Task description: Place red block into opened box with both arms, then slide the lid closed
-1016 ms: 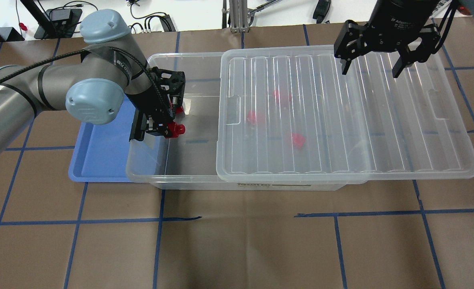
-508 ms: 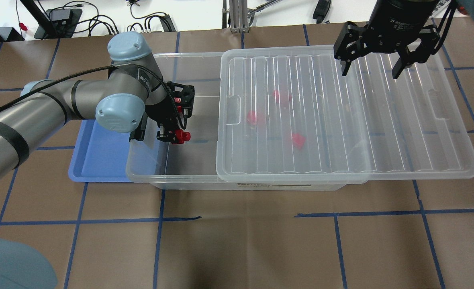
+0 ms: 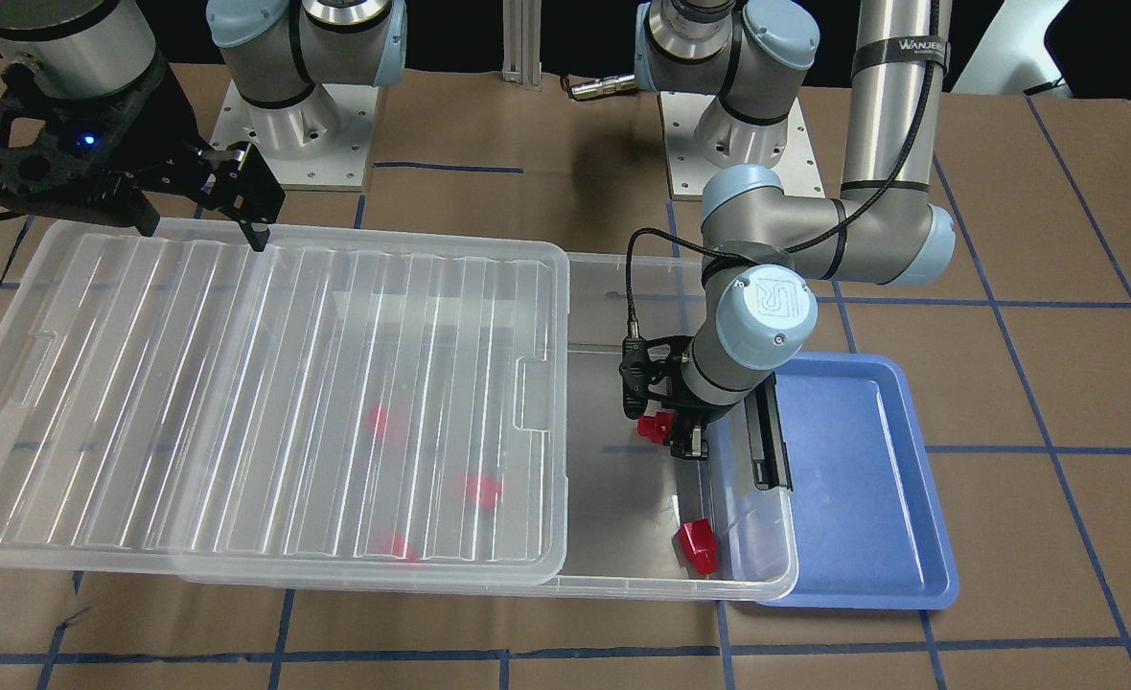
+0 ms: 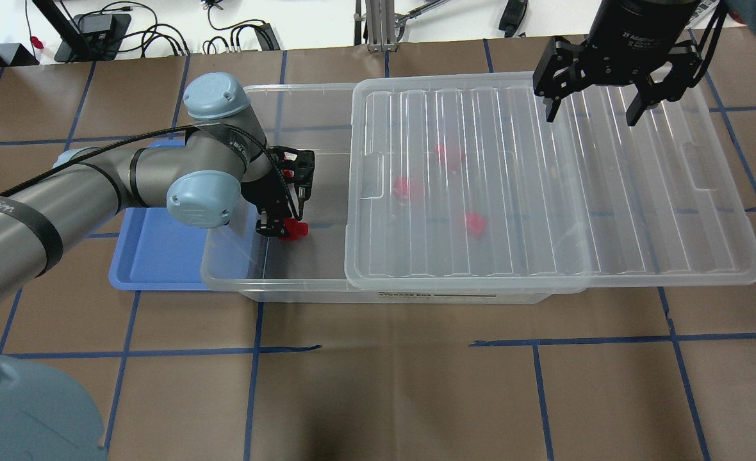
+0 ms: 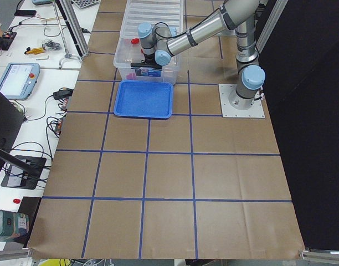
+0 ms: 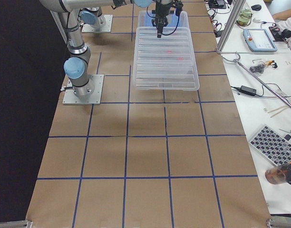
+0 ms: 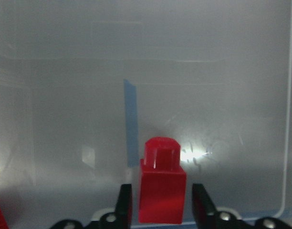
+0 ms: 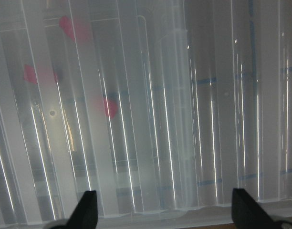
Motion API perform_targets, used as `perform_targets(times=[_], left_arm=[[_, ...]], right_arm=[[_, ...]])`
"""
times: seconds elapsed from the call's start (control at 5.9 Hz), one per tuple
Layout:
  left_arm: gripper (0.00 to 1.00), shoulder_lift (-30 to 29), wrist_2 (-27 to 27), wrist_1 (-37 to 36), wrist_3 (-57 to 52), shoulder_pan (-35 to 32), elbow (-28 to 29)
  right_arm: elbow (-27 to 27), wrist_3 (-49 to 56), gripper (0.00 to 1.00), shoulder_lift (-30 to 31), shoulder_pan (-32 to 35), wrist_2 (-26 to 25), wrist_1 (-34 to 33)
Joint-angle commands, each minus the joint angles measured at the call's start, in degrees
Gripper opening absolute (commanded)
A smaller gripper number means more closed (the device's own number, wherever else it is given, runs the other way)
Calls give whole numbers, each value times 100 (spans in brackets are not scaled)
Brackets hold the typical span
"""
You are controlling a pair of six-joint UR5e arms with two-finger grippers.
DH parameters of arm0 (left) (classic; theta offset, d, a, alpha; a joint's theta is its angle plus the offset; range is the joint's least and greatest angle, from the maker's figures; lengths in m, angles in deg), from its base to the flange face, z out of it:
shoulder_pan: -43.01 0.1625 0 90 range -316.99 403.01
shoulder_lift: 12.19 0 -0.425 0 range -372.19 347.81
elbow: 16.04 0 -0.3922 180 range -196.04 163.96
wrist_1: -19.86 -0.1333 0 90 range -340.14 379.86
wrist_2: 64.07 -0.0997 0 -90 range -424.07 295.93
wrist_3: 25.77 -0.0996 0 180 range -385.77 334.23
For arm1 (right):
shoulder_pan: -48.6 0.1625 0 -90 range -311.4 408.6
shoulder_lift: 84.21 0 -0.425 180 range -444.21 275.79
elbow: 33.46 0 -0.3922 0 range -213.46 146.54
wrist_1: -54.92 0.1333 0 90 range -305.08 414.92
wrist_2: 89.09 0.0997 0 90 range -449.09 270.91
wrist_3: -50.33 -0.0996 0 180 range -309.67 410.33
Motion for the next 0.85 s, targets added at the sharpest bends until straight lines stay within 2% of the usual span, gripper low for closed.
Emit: perform_targets(times=[0.0, 0.17, 0.68], left_arm=[[98, 72, -8, 151, 11, -18, 92], [98, 290, 1, 466, 168, -35, 188], [98, 1255, 63, 2782, 222, -18, 1232]], right_arm=[[1, 16, 100, -3, -9, -12, 0], [10, 16, 100, -3, -9, -12, 0], [10, 33, 100, -12, -9, -12, -9]])
